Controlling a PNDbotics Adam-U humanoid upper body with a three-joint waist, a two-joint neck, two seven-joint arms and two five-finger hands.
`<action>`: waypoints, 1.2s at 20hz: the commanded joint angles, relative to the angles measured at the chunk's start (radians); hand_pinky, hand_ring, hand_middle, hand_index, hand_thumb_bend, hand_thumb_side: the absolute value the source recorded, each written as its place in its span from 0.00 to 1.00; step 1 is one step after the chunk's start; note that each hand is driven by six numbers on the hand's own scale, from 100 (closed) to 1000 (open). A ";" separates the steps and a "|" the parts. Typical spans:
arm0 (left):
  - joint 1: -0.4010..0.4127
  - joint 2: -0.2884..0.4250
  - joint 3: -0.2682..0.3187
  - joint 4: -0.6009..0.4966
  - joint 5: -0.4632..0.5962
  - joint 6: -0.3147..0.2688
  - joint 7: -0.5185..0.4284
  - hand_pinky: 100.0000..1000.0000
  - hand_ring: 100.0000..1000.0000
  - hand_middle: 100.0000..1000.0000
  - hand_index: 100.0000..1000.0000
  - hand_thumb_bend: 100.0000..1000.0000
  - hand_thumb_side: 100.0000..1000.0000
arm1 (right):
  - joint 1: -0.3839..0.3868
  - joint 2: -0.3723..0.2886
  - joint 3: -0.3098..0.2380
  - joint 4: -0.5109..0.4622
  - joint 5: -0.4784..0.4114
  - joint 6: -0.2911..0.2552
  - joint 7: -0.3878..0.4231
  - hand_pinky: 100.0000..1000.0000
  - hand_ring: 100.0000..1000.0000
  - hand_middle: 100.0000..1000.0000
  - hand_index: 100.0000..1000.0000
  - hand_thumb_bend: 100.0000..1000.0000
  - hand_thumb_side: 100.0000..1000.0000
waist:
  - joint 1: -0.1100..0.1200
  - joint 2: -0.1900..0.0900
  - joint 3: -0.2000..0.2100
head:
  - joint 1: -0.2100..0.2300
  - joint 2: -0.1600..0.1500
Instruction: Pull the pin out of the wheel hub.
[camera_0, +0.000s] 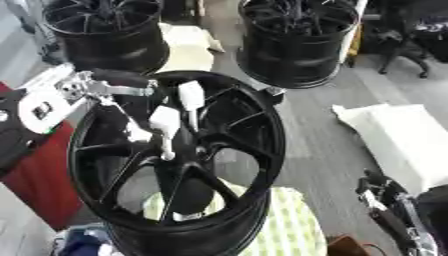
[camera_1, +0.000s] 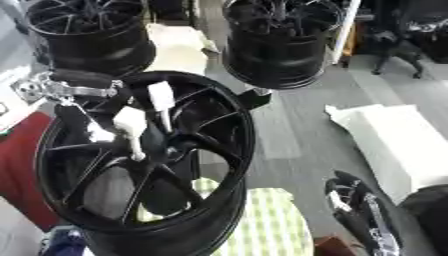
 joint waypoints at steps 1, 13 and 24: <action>-0.029 0.066 0.075 -0.054 0.032 -0.198 -0.221 0.62 0.47 0.40 0.62 0.00 0.34 | -0.007 -0.021 -0.005 -0.008 0.004 0.000 -0.003 0.64 0.65 0.66 0.80 0.11 0.39 | 0.000 -0.018 0.003 | -0.001 -0.002; 0.177 0.287 0.450 -0.036 0.012 -0.070 -0.221 0.64 0.48 0.41 0.62 0.00 0.34 | -0.001 -0.023 -0.016 -0.005 0.004 0.003 -0.018 0.64 0.65 0.66 0.80 0.09 0.39 | 0.001 -0.017 0.034 | -0.013 -0.002; 0.450 0.155 0.712 0.194 -0.307 0.041 -0.052 0.83 0.81 0.83 0.94 0.55 0.74 | -0.005 -0.021 -0.017 -0.006 0.000 0.006 -0.018 0.64 0.65 0.66 0.80 0.09 0.39 | -0.009 -0.009 0.049 | -0.019 -0.002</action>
